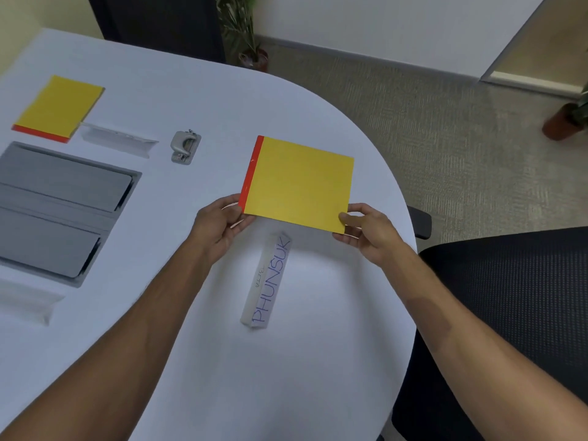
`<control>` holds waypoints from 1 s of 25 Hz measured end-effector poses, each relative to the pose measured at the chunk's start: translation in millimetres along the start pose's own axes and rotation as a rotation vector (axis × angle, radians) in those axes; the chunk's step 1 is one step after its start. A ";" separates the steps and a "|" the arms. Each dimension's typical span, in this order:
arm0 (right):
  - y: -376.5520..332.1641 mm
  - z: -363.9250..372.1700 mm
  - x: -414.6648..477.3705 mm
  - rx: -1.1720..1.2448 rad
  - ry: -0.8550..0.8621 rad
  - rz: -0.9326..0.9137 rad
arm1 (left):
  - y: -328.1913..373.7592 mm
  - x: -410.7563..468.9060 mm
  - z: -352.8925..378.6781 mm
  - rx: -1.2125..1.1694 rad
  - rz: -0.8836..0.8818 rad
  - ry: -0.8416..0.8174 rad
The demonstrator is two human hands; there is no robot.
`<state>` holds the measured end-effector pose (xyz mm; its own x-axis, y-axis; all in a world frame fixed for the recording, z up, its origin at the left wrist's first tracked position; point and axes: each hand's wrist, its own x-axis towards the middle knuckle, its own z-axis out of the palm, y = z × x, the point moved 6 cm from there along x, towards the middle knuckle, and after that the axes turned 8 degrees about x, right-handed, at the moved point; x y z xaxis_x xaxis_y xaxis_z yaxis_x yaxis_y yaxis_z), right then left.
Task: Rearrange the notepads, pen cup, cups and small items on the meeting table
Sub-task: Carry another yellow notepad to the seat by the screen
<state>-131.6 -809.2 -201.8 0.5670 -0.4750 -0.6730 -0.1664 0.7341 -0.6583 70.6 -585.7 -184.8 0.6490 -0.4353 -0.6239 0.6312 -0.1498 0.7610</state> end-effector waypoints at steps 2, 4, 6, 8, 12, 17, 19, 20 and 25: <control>2.9 11.4 -21.7 -0.002 -0.060 -0.024 | -2.4 -24.4 -11.6 -0.176 -0.005 0.019; 8.5 24.4 -42.7 0.016 -0.075 -0.040 | -6.2 -51.5 -17.8 -0.413 -0.031 0.034; 19.6 38.8 -64.8 0.024 -0.088 -0.040 | -13.7 -84.7 -18.5 -0.472 -0.013 0.030; 35.5 54.8 -87.7 0.008 -0.129 -0.030 | -29.6 -118.9 -15.9 -0.395 0.009 0.032; 77.5 90.4 -139.8 -0.043 -0.300 0.031 | -53.9 -174.3 -30.9 -0.398 0.101 0.115; 113.4 122.2 -189.0 -0.111 -0.462 0.137 | -55.9 -230.0 -87.0 -0.467 0.165 0.165; 117.9 134.3 -199.4 -0.085 -0.500 0.144 | -54.7 -253.1 -112.7 -0.461 0.196 0.170; 119.0 139.0 -202.4 -0.068 -0.505 0.144 | -54.7 -263.7 -126.3 -0.454 0.204 0.174; 137.8 169.5 -223.1 -0.196 -0.552 0.168 | -64.7 -322.4 -205.3 -0.411 0.203 0.279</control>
<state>-144.3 -519.8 -85.2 0.8459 0.0000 -0.5333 -0.4054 0.6497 -0.6431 -92.3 -253.5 -69.4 0.8284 -0.1586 -0.5373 0.5590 0.2975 0.7740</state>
